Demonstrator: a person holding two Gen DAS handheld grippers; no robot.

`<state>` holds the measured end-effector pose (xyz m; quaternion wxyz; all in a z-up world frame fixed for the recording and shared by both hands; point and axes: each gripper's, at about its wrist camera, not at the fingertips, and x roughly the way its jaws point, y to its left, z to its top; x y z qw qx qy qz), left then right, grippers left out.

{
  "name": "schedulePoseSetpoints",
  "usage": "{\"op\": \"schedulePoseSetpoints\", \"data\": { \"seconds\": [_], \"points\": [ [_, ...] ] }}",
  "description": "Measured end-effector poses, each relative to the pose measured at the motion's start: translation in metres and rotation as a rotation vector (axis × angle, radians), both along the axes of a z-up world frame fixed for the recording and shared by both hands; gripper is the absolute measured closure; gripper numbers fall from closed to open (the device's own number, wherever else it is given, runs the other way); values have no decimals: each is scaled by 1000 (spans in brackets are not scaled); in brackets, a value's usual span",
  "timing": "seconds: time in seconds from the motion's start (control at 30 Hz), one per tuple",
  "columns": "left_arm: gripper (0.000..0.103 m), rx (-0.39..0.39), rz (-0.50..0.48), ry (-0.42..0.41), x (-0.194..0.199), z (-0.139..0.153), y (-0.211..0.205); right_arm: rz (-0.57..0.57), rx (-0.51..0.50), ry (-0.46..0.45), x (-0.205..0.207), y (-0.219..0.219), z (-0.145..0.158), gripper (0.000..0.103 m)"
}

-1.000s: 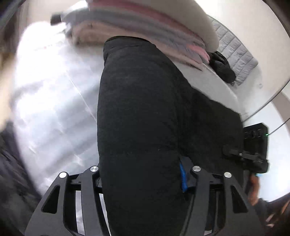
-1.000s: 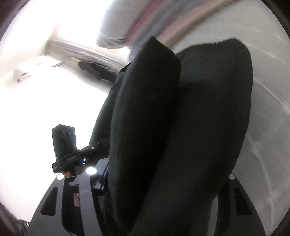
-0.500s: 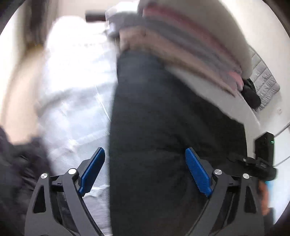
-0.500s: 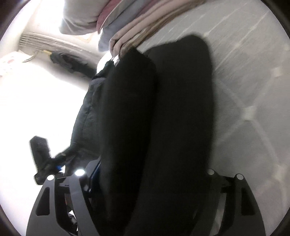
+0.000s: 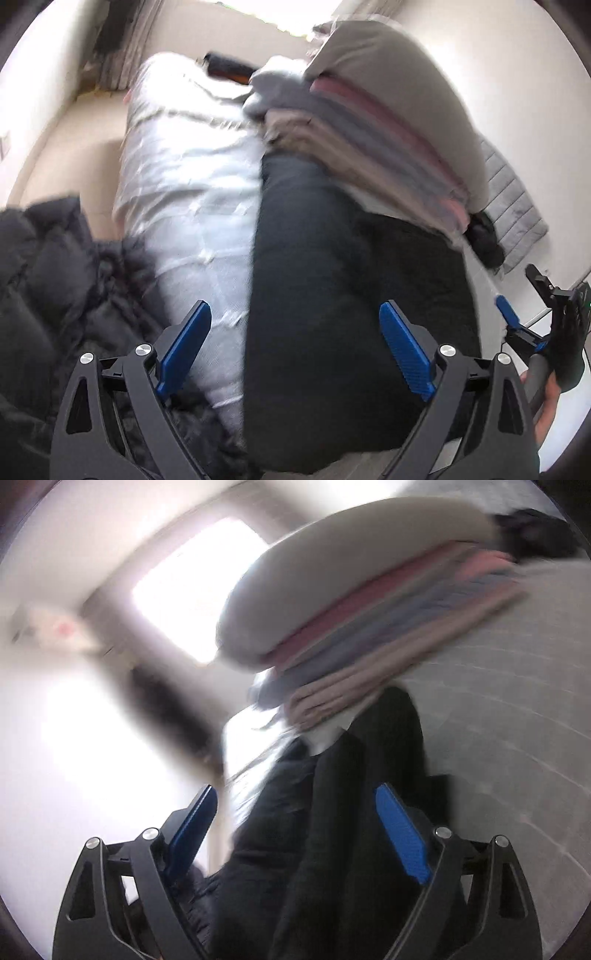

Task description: Fold large clothes

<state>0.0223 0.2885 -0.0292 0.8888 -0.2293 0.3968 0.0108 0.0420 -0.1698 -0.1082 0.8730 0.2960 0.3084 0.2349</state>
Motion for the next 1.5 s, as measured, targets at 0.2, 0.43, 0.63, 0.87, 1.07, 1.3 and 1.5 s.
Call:
{"op": "schedulePoseSetpoints", "data": {
  "seconds": [0.2,0.43,0.63,0.87,1.07,1.3,1.5],
  "points": [
    [14,-11,8,25,4,-4,-5,5,70,-73,-17,-10,10,17],
    [14,8,-94,-27,-3,3,-27,117,-87,-12,36,79,-19,15],
    [14,140,-152,-14,5,-5,-55,54,93,114,50,9,-83,40],
    [13,131,-173,-218,-15,19,-80,-16,-261,-211,-39,8,-1,8],
    [9,321,-170,-62,10,-29,-99,218,-340,224,-4,1,-105,7],
    [9,330,-20,-78,-20,-2,-92,104,-592,-24,-65,-11,-32,7],
    [8,454,54,-115,-58,26,-113,43,-715,-192,-108,-22,13,7]
  ]
}}
